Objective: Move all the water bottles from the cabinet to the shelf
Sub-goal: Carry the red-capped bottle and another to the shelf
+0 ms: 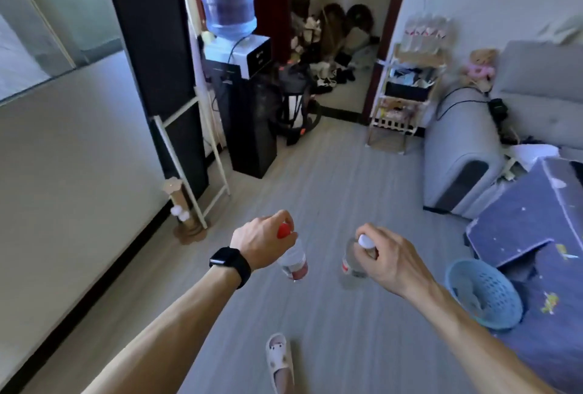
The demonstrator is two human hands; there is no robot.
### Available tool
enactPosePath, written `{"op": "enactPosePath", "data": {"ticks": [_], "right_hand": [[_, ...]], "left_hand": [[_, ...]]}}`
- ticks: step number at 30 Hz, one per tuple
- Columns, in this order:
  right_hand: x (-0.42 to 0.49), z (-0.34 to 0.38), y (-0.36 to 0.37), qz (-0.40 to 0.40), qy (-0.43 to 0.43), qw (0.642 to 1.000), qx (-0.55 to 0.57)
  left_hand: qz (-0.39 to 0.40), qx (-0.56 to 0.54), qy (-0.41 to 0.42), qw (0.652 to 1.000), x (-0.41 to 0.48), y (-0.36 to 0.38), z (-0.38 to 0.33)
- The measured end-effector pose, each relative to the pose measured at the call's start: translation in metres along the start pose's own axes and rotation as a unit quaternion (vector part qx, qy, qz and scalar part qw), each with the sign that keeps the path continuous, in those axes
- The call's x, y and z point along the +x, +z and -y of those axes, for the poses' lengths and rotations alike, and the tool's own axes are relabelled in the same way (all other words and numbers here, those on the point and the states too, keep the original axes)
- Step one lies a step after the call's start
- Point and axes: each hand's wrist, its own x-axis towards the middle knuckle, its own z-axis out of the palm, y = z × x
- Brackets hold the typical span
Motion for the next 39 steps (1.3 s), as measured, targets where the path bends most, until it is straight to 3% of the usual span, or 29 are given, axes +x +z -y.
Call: {"op": "enactPosePath", "data": {"ticks": [7, 13, 19, 25, 39], "right_hand": [[0.129, -0.071, -0.019, -0.039, 0.111, 0.992, -0.048], [0.231, -0.124, -0.034, -0.076, 0.18, 0.98, -0.044], [0.359, -0.21, -0.037, -0.064, 0.188, 0.979, -0.04], [0.499, -0.292, -0.057, 0.0, 0.177, 0.984, -0.028], [0.793, -0.449, -0.098, -0.011, 0.177, 0.984, -0.02]], "left_hand": [[0.029, 0.029, 0.106, 0.994, 0.204, -0.007, -0.028], [-0.007, 0.077, 0.164, 0.983, 0.357, -0.03, -0.061], [-0.004, 0.096, 0.167, 0.981, 0.509, -0.022, -0.097], [0.006, 0.12, 0.128, 0.984, 0.651, -0.009, -0.128], [0.043, 0.132, 0.144, 0.98, 0.988, 0.005, -0.182]]}}
